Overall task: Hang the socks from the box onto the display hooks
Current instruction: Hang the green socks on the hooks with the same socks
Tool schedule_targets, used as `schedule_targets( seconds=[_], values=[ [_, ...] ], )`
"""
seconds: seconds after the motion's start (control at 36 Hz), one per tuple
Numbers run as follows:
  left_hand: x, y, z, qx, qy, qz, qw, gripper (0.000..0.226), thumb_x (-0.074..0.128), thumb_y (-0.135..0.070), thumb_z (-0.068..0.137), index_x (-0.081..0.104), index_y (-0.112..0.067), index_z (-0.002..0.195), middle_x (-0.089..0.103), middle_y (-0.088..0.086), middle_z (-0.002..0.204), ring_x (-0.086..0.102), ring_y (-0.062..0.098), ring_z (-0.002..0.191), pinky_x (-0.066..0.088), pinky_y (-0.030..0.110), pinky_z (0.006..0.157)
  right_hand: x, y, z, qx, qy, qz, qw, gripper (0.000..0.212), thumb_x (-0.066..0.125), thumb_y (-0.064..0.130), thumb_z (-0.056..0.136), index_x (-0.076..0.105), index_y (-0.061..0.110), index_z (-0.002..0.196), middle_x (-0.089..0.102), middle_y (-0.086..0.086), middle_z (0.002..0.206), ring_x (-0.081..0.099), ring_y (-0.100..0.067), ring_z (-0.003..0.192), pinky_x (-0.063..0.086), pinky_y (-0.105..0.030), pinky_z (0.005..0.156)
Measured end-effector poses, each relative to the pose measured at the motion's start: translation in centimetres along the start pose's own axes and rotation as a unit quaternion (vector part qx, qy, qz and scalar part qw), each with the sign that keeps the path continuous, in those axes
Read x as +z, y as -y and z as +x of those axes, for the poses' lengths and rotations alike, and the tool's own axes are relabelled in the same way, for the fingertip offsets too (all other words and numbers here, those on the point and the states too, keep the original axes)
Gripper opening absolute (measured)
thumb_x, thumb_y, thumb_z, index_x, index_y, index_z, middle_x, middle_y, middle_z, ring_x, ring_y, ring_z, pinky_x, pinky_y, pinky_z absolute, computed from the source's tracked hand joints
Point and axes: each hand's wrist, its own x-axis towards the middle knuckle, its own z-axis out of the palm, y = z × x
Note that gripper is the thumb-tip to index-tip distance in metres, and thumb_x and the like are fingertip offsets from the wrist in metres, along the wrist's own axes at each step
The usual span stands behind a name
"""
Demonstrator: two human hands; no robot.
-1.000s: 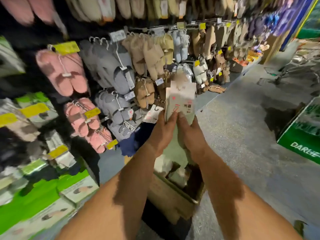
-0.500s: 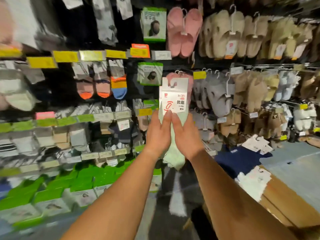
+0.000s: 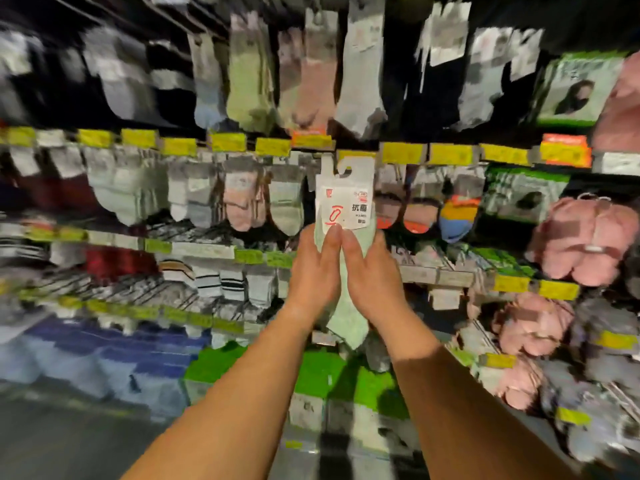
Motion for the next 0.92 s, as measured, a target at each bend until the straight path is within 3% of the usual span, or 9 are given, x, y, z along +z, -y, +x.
schedule_targets(
  seconds=[0.08, 0.25, 0.39, 0.47, 0.56, 0.69, 0.81, 0.86, 0.92],
  values=[
    [-2.8, 1.9, 3.6, 0.018, -0.02, -0.008, 1.0, 0.036, 0.043, -0.042, 0.105, 0.056, -0.015, 0.126, 0.064, -0.008, 0.118, 0.061, 0.011, 0.108, 0.04, 0.01, 0.075, 3.9, 0.9, 2.7, -0.009, 0.004, -0.005, 1.0, 0.055, 0.04, 0.058, 0.097, 0.044, 0.017, 0.134, 0.06, -0.008, 0.133, 0.056, -0.032, 0.12, 0.046, -0.04, 0.096],
    [-8.3, 4.7, 11.0, 0.035, 0.022, -0.045, 0.998, 0.046, 0.046, -0.051, 0.102, 0.055, -0.025, 0.139, 0.065, -0.011, 0.132, 0.058, 0.003, 0.124, 0.046, 0.031, 0.107, 10.5, 3.2, 8.7, -0.031, -0.001, 0.032, 0.999, 0.051, 0.041, 0.055, 0.099, 0.045, 0.023, 0.137, 0.061, 0.0, 0.133, 0.058, -0.026, 0.12, 0.044, -0.033, 0.092],
    [-13.1, 5.8, 16.0, 0.004, 0.086, -0.132, 0.988, 0.022, 0.05, -0.034, 0.104, 0.061, -0.036, 0.124, 0.072, -0.019, 0.116, 0.066, -0.002, 0.109, 0.051, 0.013, 0.085, 15.7, 5.8, 12.5, -0.058, -0.004, 0.036, 0.998, 0.046, 0.04, 0.053, 0.1, 0.048, 0.028, 0.138, 0.06, 0.006, 0.134, 0.056, -0.019, 0.121, 0.041, -0.025, 0.09],
    [-15.4, 6.9, 18.9, 0.026, 0.066, -0.091, 0.993, 0.025, 0.051, -0.042, 0.104, 0.064, -0.038, 0.124, 0.07, -0.02, 0.12, 0.064, -0.002, 0.114, 0.049, 0.023, 0.097, 18.7, 7.1, 14.3, -0.064, -0.012, 0.03, 0.997, 0.048, 0.039, 0.056, 0.099, 0.05, 0.028, 0.137, 0.062, 0.007, 0.13, 0.058, -0.018, 0.119, 0.043, -0.027, 0.092],
    [-17.6, 7.9, 21.6, 0.066, 0.056, -0.106, 0.991, 0.025, 0.05, -0.034, 0.105, 0.063, -0.034, 0.126, 0.071, -0.02, 0.115, 0.063, -0.009, 0.109, 0.049, 0.014, 0.093, 21.8, 8.3, 16.1, -0.056, -0.049, 0.0, 0.997, 0.05, 0.04, 0.062, 0.094, 0.048, 0.025, 0.127, 0.065, 0.001, 0.125, 0.062, -0.025, 0.114, 0.049, -0.037, 0.093],
    [-22.1, 10.6, 26.0, 0.082, 0.088, -0.124, 0.985, 0.032, 0.05, -0.033, 0.106, 0.062, -0.026, 0.134, 0.07, -0.011, 0.124, 0.064, 0.003, 0.117, 0.05, 0.032, 0.103, 27.8, 10.5, 17.3, -0.068, -0.163, 0.004, 0.984, 0.038, 0.056, 0.055, 0.092, 0.041, 0.024, 0.105, 0.058, 0.0, 0.11, 0.058, -0.025, 0.105, 0.048, -0.043, 0.087],
    [-25.1, 11.5, 28.6, 0.071, 0.116, -0.131, 0.982, 0.03, 0.049, -0.031, 0.105, 0.063, -0.025, 0.13, 0.07, -0.019, 0.113, 0.065, -0.008, 0.106, 0.047, 0.006, 0.081, 31.6, 11.9, 18.3, -0.083, -0.212, -0.015, 0.974, 0.031, 0.06, 0.048, 0.093, 0.05, 0.02, 0.098, 0.056, 0.001, 0.102, 0.055, -0.022, 0.097, 0.046, -0.041, 0.082],
    [-26.4, 11.8, 30.1, 0.053, 0.138, -0.135, 0.98, 0.028, 0.044, -0.041, 0.105, 0.061, -0.035, 0.126, 0.066, -0.026, 0.11, 0.062, -0.014, 0.105, 0.042, -0.001, 0.074, 32.8, 12.9, 18.9, -0.06, -0.199, 0.024, 0.978, 0.021, 0.061, 0.046, 0.093, 0.051, 0.028, 0.092, 0.064, 0.005, 0.097, 0.061, -0.016, 0.091, 0.048, -0.037, 0.077],
    [-27.5, 11.8, 31.3, 0.04, 0.156, -0.13, 0.978, 0.032, 0.036, -0.045, 0.106, 0.056, -0.035, 0.129, 0.058, -0.031, 0.105, 0.055, -0.028, 0.09, 0.038, -0.005, 0.067, 33.2, 13.7, 19.6, -0.041, -0.196, 0.069, 0.977, 0.02, 0.064, 0.039, 0.094, 0.052, 0.025, 0.086, 0.066, 0.008, 0.087, 0.062, -0.008, 0.08, 0.045, -0.032, 0.068]
  ],
)
